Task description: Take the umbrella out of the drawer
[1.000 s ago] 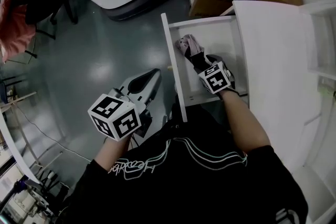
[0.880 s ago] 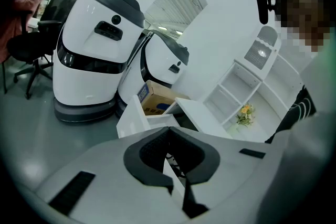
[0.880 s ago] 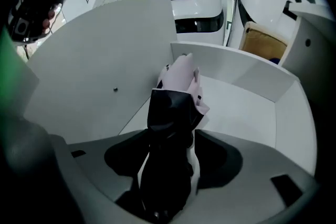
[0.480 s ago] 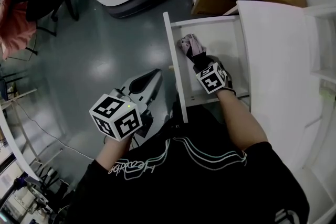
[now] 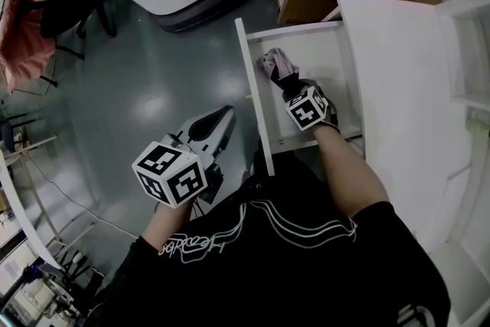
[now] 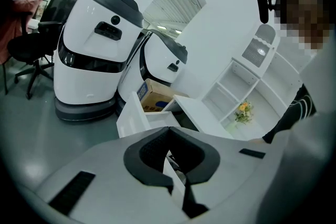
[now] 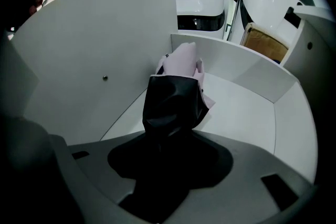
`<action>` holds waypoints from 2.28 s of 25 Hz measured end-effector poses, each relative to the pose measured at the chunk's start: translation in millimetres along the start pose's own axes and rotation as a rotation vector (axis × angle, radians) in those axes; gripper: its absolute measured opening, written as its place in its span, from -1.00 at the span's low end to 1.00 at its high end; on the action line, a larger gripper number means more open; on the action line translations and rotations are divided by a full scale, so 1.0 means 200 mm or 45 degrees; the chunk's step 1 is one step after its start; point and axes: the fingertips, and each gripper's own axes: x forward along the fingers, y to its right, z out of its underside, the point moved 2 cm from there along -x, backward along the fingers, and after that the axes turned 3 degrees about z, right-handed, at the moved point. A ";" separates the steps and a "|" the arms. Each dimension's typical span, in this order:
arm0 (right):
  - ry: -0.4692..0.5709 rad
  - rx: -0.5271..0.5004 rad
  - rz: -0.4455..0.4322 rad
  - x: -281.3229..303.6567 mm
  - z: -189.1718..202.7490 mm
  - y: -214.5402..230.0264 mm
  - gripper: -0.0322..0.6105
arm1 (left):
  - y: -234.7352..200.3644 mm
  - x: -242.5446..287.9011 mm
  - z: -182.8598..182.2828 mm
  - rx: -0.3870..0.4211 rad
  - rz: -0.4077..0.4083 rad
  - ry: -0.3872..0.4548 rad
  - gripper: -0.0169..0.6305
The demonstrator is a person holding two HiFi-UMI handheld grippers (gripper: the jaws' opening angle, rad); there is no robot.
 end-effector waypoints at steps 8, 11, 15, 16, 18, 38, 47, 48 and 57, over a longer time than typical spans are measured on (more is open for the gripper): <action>0.014 -0.039 0.021 -0.10 -0.02 -0.01 -0.26 | 0.07 -0.10 0.03 0.006 -0.006 0.028 -0.89; 0.058 -0.008 0.037 -0.19 -0.04 -0.02 -0.26 | 0.11 -0.15 0.03 0.013 -0.004 0.049 -0.89; 0.168 0.041 0.063 -0.39 -0.10 -0.04 -0.26 | 0.22 -0.23 0.06 0.039 0.020 0.064 -0.89; 0.195 0.042 0.072 -0.44 -0.11 -0.05 -0.26 | 0.25 -0.25 0.06 0.049 0.027 0.070 -0.89; 0.251 0.053 0.091 -0.56 -0.14 -0.07 -0.26 | 0.31 -0.30 0.07 0.073 0.040 0.083 -0.89; 0.873 0.265 0.003 -2.05 0.01 -0.75 -0.26 | 1.02 -1.00 0.29 0.329 0.177 0.211 -0.89; 1.070 0.222 -0.005 -2.38 0.07 -0.99 -0.26 | 1.16 -1.16 0.33 0.393 0.232 0.253 -0.89; 1.069 0.213 0.000 -2.39 0.09 -1.00 -0.26 | 1.17 -1.18 0.34 0.388 0.232 0.257 -0.89; 1.096 0.216 -0.019 -2.42 0.18 -1.09 -0.26 | 1.23 -1.19 0.42 0.378 0.253 0.266 -0.89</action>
